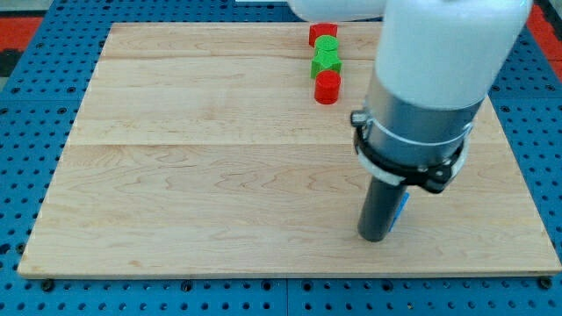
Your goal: Move the blue triangle closer to the blue cube
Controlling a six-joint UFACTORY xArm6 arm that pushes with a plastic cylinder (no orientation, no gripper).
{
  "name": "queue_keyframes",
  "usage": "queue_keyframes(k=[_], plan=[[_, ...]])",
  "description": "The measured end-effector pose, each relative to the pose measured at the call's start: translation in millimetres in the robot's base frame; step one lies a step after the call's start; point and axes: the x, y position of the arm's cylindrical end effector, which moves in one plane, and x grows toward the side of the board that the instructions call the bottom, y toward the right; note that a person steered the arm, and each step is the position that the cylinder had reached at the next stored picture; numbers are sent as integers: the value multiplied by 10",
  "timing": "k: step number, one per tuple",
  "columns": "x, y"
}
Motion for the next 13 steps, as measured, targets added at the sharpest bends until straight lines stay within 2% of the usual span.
queue_keyframes(k=[2, 8, 13], plan=[[-36, 401], [-297, 319], [-344, 540]])
